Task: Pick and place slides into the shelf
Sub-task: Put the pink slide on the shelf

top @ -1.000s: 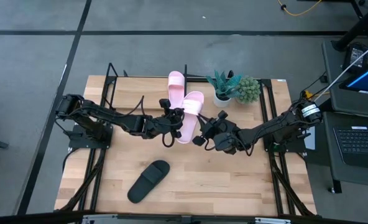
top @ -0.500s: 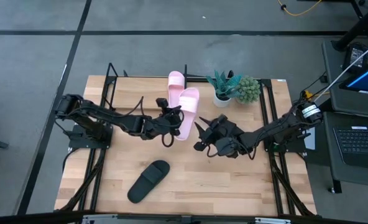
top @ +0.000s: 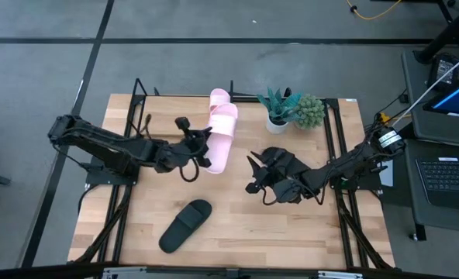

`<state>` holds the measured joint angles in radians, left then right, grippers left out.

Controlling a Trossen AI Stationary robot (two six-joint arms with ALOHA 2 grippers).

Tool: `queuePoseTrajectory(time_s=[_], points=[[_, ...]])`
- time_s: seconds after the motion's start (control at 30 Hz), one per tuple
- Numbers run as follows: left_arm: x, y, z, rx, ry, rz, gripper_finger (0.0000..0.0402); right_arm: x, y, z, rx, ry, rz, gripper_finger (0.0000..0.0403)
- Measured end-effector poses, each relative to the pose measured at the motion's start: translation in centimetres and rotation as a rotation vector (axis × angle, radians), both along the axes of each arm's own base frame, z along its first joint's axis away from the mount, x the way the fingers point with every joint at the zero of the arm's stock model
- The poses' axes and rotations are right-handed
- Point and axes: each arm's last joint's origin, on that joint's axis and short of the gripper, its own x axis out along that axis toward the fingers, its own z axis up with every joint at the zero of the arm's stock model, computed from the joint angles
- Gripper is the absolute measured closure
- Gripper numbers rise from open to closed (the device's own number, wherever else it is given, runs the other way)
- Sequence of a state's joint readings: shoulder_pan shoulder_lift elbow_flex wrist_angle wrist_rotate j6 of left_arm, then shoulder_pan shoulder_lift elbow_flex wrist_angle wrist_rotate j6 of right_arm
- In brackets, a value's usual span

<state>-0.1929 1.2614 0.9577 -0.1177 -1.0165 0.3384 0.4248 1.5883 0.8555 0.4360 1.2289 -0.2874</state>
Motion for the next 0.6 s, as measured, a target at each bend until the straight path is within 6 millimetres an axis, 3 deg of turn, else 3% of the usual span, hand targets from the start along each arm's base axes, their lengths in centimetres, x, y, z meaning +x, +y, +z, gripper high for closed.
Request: queuePoseTrajectory(time_s=[0.1,0.37,0.6], points=[[-1.5,0.8,0.6,-0.036,-0.006,0.038,0.0400,0.0,0.0,0.1,-0.021,0.022,0.005,0.0390],[-3.5,3.4,1.5,-0.071,-0.034,0.156,0.0400,-1.0,-0.7,2.5,0.027,-0.002,0.126,0.0398],[-3.9,6.6,0.2,-0.099,0.027,0.253,0.0400,-2.4,-2.8,4.1,0.113,0.034,0.222,0.0400]])
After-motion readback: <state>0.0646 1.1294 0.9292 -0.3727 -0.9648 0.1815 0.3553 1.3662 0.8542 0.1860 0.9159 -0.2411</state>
